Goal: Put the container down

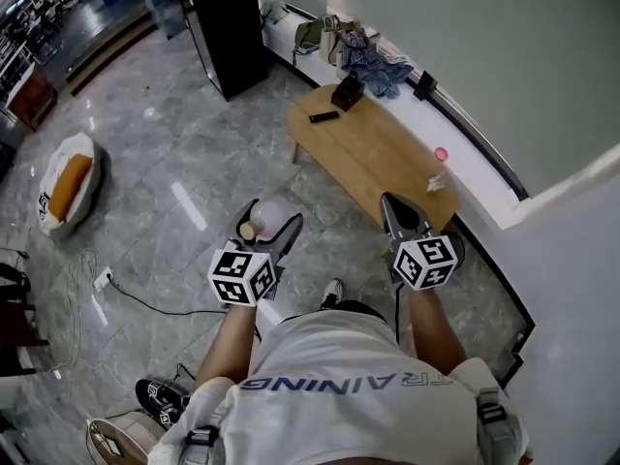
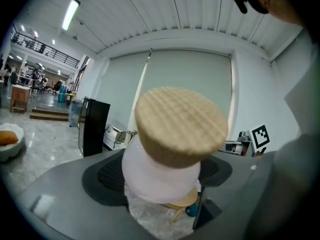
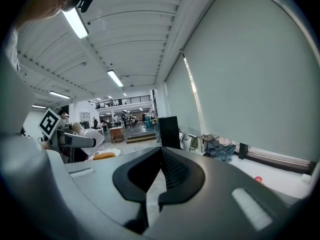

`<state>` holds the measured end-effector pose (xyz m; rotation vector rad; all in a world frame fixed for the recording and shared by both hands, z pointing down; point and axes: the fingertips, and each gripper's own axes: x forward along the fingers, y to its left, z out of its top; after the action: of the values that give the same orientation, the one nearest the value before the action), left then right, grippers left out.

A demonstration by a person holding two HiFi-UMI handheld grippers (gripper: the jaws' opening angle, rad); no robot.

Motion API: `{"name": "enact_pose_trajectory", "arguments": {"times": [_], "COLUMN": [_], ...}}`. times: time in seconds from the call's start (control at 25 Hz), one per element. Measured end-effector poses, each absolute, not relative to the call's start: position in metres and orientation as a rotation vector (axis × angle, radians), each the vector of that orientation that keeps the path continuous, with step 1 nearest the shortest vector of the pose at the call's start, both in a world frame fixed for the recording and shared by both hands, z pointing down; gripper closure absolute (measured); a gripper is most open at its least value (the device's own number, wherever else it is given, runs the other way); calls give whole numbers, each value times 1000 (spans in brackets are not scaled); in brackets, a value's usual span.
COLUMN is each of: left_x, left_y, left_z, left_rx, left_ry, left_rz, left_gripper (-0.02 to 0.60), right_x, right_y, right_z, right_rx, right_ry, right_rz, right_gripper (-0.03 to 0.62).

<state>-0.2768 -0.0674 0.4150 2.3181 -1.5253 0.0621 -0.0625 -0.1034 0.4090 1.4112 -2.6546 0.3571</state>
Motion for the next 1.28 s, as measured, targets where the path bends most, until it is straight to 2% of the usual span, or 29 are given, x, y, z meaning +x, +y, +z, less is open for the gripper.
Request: {"name": "enact_pose_trajectory", "arguments": {"times": [0.8,1.28], "left_x": [-166,-147], "left_y": [-254,-409], "left_z": [423,435], "left_rx": [2437,2546], "left_ry": [-1406,-1171], "left_rz": [203,273], "left_gripper": [179,179], "right_x": [56,65], "right_y": [-263,-383], "right_z": [435,449], "right_rx": [1596,1810], "right_ry": [-2588,-2436], "right_rz": [453,514], "right_gripper": [577,577]}}
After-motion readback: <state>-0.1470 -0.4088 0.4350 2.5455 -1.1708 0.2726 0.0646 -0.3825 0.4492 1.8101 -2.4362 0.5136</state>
